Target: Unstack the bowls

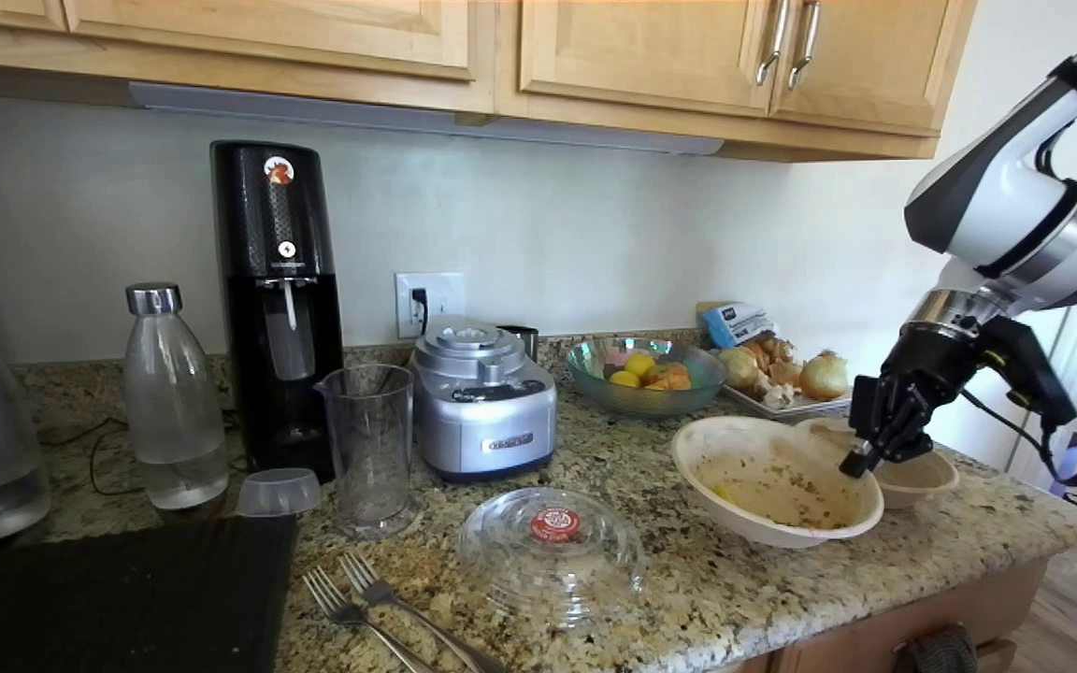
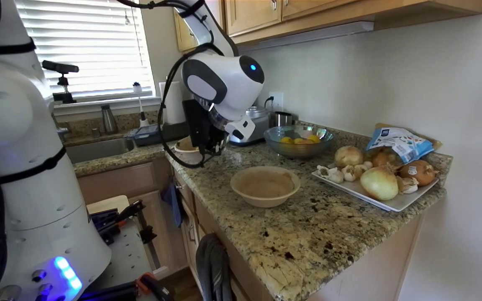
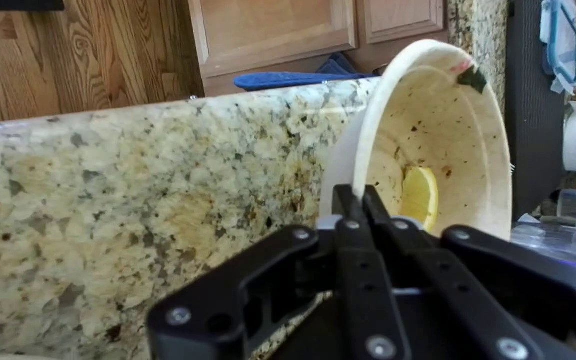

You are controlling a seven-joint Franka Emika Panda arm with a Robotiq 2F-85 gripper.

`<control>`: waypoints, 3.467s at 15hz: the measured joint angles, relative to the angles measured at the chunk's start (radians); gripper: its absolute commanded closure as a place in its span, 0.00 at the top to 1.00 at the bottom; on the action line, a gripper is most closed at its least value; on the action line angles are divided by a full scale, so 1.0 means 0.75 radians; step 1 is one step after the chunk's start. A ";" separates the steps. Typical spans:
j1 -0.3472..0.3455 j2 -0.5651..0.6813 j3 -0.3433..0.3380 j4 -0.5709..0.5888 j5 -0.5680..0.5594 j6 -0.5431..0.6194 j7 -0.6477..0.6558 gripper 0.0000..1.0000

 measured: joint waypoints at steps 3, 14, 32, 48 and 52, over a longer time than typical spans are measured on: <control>0.019 0.046 0.024 0.010 0.110 0.102 -0.079 0.04; 0.015 0.283 0.017 0.216 0.213 0.246 -0.161 0.04; -0.010 0.294 -0.039 0.240 0.095 0.236 -0.157 1.00; -0.056 -0.071 -0.086 0.101 -0.193 0.140 -0.154 1.00; -0.058 -0.115 -0.111 0.079 -0.235 0.142 -0.155 1.00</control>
